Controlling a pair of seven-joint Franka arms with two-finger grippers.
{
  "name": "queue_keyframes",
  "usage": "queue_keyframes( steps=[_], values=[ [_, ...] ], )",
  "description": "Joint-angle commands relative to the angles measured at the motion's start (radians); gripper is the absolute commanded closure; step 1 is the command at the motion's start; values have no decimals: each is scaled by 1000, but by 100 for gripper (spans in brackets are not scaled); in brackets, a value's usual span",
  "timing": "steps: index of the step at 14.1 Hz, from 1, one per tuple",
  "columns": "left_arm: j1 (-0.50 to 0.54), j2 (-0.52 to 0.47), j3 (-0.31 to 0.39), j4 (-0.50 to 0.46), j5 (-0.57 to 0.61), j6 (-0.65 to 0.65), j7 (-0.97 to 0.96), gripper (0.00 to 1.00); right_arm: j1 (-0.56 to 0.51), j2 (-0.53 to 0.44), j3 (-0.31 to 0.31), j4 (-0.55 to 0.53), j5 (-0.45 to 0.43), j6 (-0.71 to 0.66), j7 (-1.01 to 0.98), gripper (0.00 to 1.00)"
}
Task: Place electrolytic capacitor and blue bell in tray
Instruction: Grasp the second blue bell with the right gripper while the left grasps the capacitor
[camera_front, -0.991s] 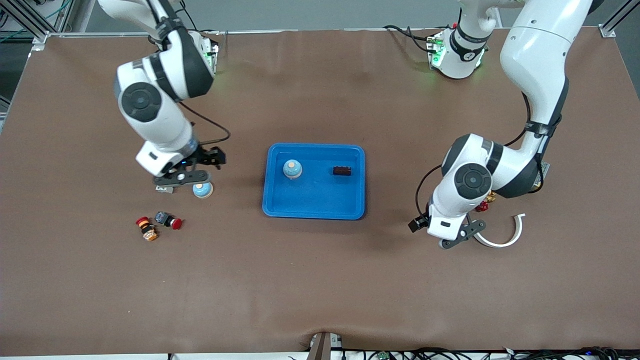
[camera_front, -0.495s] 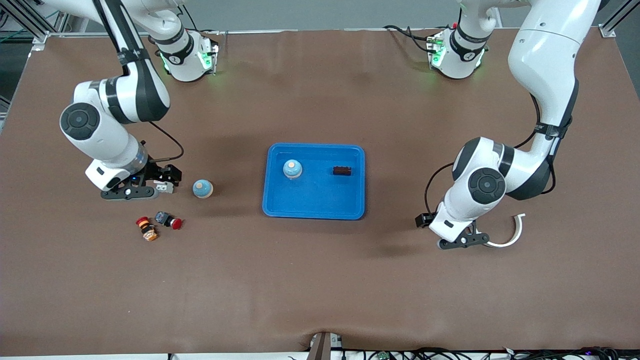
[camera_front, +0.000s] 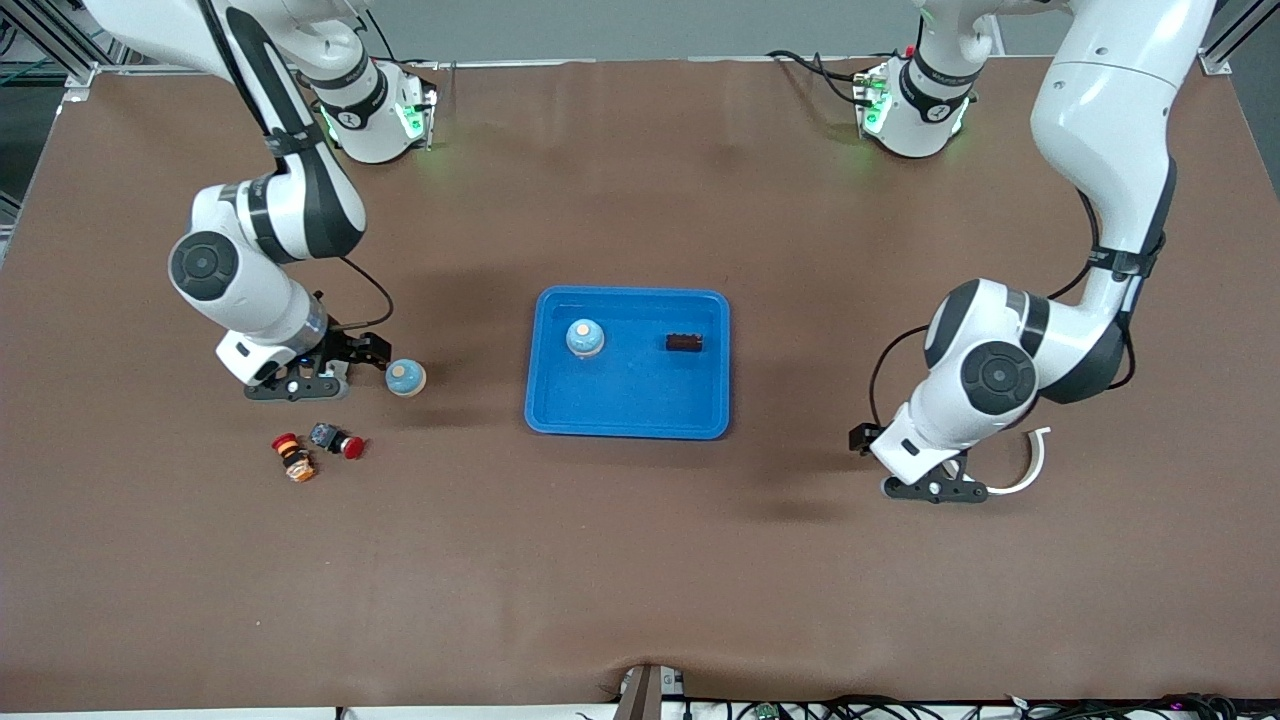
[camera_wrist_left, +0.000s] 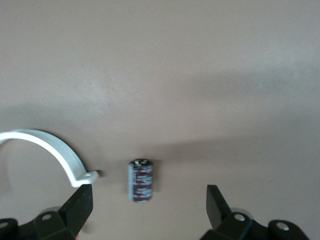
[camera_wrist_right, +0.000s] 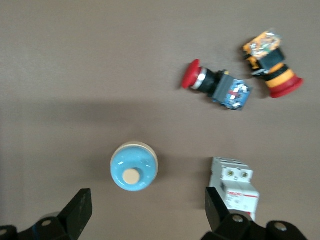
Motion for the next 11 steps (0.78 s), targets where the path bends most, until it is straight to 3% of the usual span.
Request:
queue_keyframes(
  steps=[1,6,11],
  values=[
    [39,3,-12,-29,17,25,62,0,9,42,0,-1,14,46,8,0],
    [75,-10,-15,-167,2,237,34,0,25,86,1,-2,14,87,8,0],
    [85,-17,-15,-201,3,250,-15,0,37,119,1,-14,14,111,7,0]
  ],
)
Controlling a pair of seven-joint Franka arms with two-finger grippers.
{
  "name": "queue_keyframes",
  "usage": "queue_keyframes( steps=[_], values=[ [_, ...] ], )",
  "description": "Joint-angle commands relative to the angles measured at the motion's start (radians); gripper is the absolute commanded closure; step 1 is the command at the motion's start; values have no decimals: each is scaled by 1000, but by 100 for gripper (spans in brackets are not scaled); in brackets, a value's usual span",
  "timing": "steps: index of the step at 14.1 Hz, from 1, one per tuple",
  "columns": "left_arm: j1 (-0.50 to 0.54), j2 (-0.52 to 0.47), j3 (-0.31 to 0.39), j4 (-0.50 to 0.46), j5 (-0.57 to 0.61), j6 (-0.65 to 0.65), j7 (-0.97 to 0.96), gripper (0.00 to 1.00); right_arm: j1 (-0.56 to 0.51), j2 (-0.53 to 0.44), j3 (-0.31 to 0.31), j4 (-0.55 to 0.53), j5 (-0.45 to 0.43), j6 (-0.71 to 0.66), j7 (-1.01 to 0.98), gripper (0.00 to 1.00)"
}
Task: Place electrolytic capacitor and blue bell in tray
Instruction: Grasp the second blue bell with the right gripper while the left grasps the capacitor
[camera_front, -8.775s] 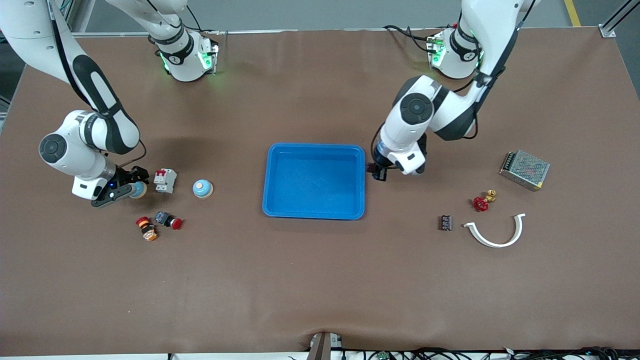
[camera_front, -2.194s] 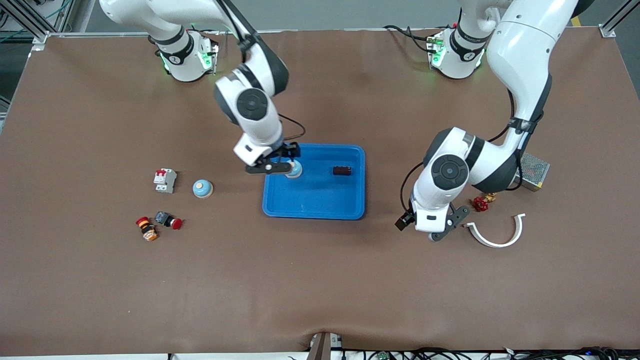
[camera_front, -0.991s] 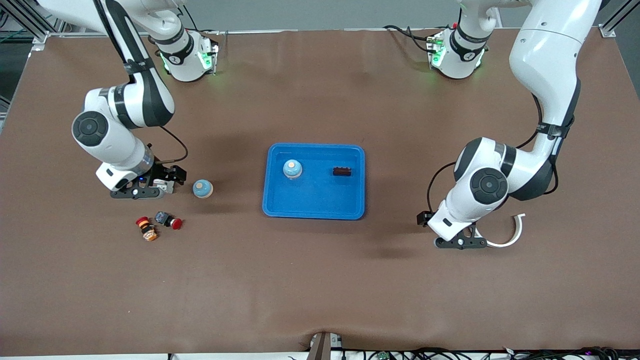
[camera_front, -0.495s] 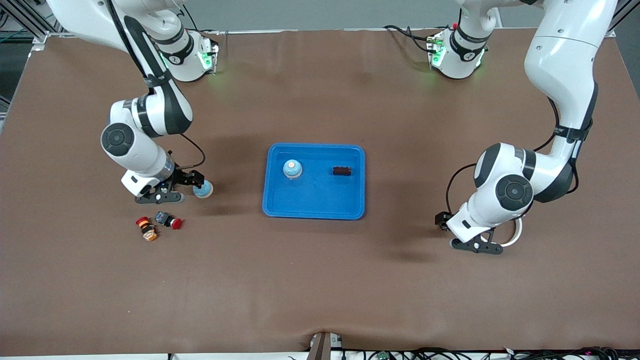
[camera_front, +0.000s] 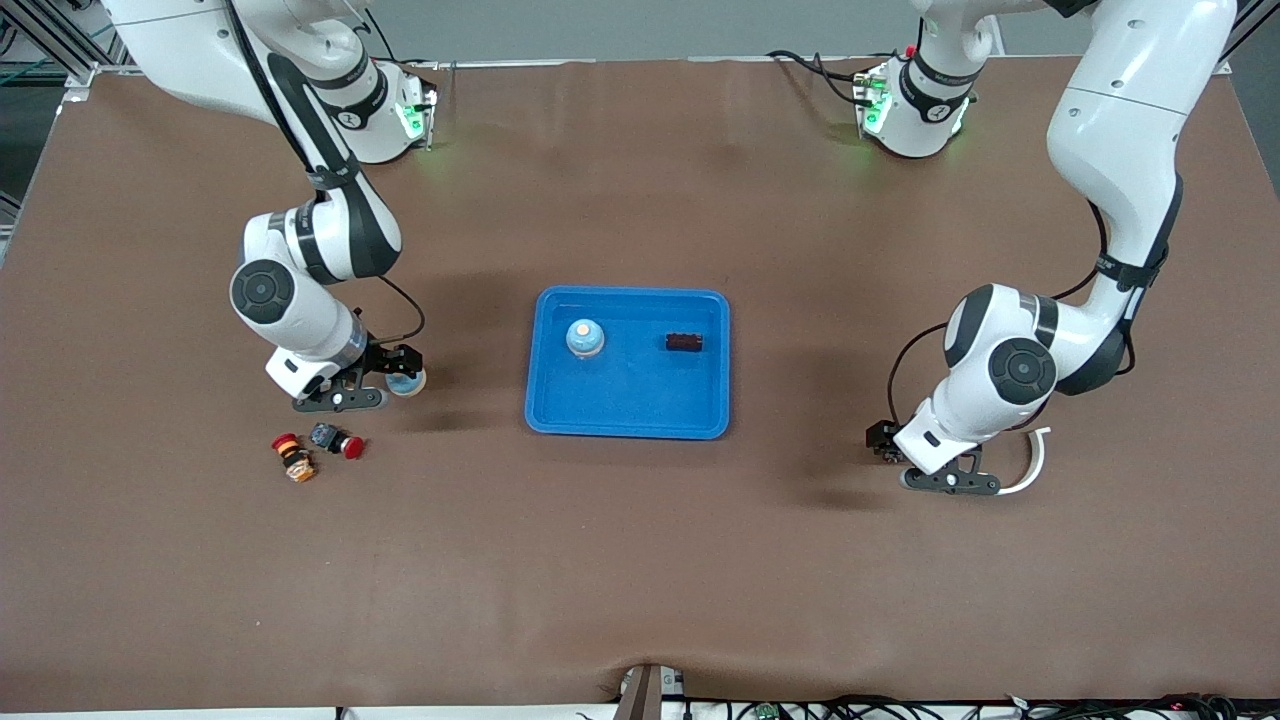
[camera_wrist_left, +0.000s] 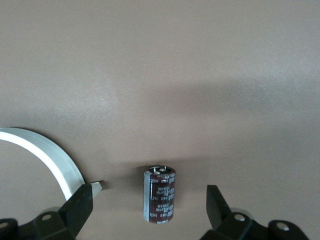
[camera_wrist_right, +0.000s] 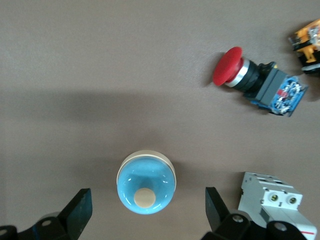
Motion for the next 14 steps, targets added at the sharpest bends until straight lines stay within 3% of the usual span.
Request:
queue_keyframes(
  steps=[1,6,14],
  values=[
    [14,-27,-14,-41,3,26,-15,0,5,11,0,-29,13,55,3,0],
    [12,-38,-13,-124,14,145,-39,0,13,43,0,-68,13,151,-1,0],
    [25,-12,-5,-135,15,180,-38,0,14,71,0,-83,13,194,-3,0]
  ],
)
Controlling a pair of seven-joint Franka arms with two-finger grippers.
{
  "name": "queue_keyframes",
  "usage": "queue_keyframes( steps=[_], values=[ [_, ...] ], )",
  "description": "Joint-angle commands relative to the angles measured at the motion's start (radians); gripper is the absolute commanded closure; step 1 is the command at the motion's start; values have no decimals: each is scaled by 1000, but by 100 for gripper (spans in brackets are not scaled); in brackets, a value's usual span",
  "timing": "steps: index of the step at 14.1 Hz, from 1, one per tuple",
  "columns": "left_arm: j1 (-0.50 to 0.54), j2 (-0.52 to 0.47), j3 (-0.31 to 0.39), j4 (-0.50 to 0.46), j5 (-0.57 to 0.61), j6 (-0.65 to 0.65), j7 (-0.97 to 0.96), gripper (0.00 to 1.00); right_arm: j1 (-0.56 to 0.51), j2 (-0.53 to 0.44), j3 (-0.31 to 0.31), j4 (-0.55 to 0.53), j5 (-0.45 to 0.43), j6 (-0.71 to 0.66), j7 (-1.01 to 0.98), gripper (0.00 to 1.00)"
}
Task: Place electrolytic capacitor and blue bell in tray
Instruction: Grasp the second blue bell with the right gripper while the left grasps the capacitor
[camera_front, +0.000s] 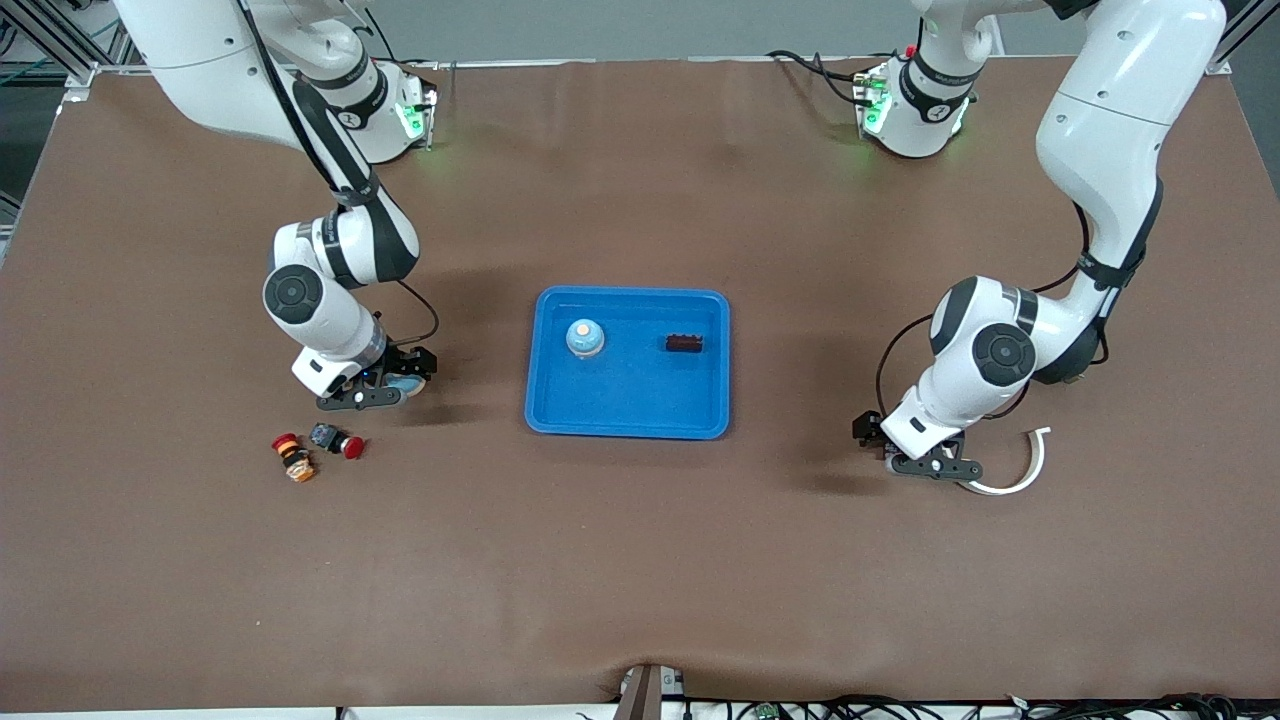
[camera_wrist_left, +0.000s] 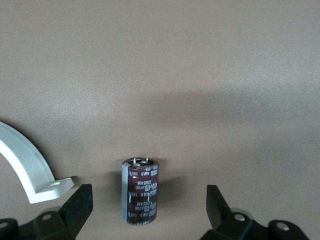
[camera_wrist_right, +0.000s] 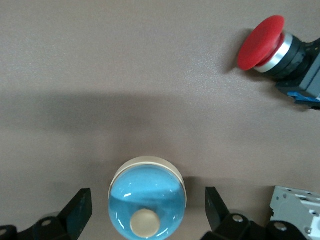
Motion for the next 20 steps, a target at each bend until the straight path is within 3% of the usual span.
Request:
queue_keyframes(
  steps=[1,15,16,19,20],
  values=[
    [30,-6,-4,-33,17,45,-16,0,5,0,0,-20,12,28,-3,0],
    [21,-6,-4,-34,29,43,-19,0,8,31,0,-36,12,91,-7,0],
    [21,-6,-4,-34,29,43,-19,0,7,31,0,-35,12,91,-7,8],
    [21,-6,-4,-36,29,42,-20,0,-4,29,2,-32,13,88,-6,50],
    [21,-9,-4,-36,29,37,-29,11,-6,28,2,-29,12,84,-4,62]
  ],
)
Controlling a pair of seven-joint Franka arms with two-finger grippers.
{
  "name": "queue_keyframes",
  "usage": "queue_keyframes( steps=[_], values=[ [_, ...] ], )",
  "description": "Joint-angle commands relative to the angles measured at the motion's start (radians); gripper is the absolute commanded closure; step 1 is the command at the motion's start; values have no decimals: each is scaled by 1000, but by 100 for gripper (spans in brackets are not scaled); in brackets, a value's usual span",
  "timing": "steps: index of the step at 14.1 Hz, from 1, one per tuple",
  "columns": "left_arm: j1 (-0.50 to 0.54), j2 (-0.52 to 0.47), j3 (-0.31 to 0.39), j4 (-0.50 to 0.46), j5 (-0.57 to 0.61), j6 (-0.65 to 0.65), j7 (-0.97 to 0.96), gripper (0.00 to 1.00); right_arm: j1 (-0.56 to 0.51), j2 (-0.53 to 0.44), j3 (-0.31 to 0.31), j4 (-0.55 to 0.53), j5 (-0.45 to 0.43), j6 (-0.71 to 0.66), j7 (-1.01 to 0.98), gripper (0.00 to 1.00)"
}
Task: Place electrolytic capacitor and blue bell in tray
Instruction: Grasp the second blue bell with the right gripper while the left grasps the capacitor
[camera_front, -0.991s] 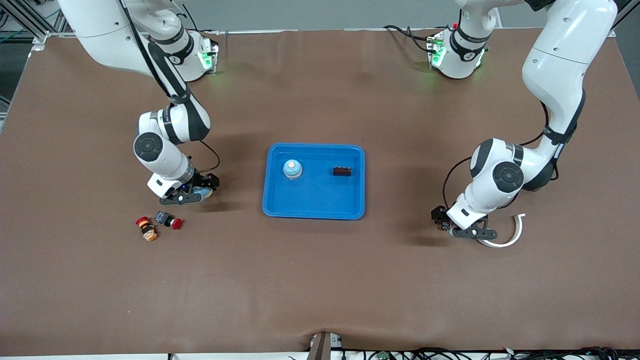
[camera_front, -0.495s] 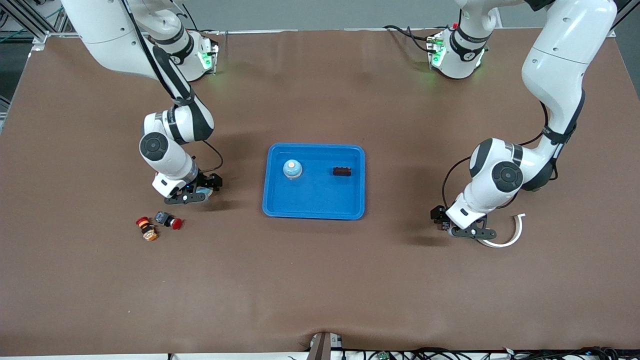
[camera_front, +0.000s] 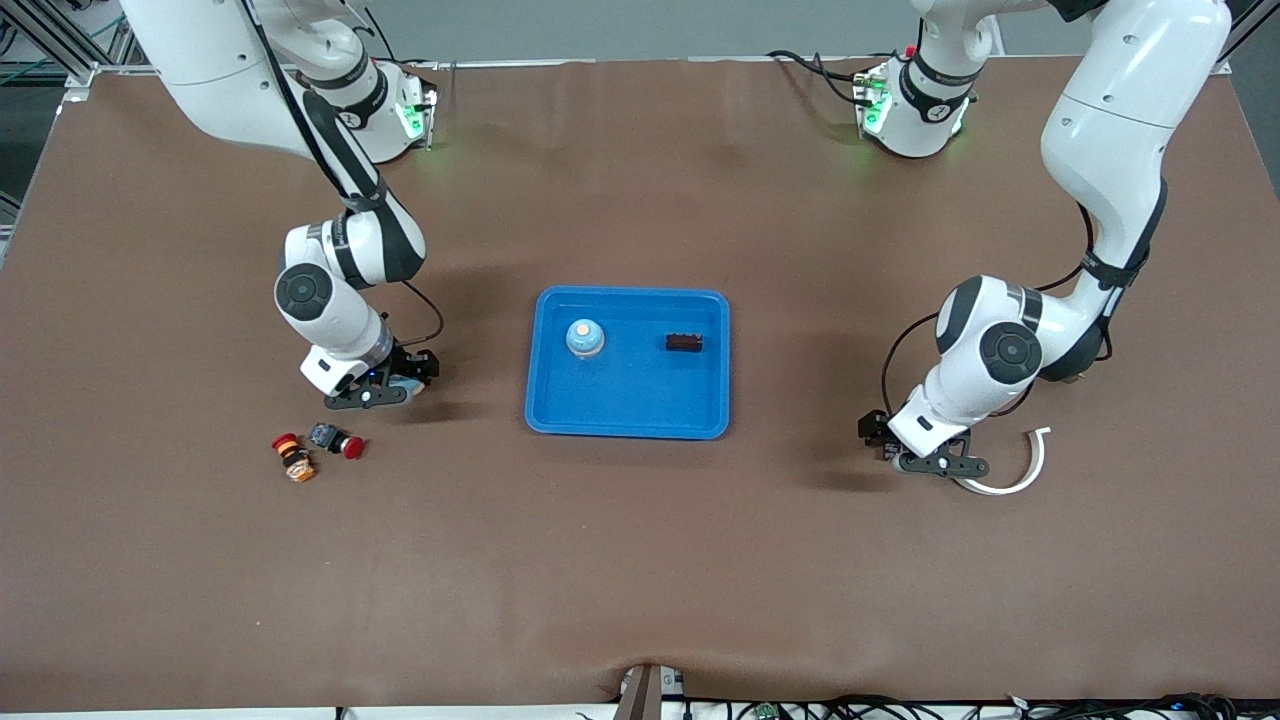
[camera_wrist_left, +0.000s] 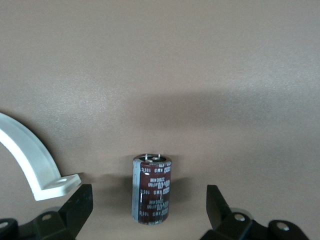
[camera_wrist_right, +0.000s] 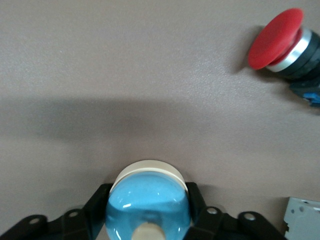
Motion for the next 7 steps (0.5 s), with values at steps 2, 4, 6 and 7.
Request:
queue_keyframes(
  steps=[2,4,6,7],
  values=[
    [-7,-13,-3,-12,26,7,-48,49,-14,-2,8,-8,13,3,-4,70],
    [-9,-9,-3,-10,27,7,-48,87,-13,-3,10,-7,13,0,2,70],
    [-9,-9,-3,-10,34,7,-51,100,-2,-20,13,4,14,-49,7,70],
    [-9,-9,-1,-10,34,7,-57,100,-2,-35,19,21,14,-101,14,70]
  ],
)
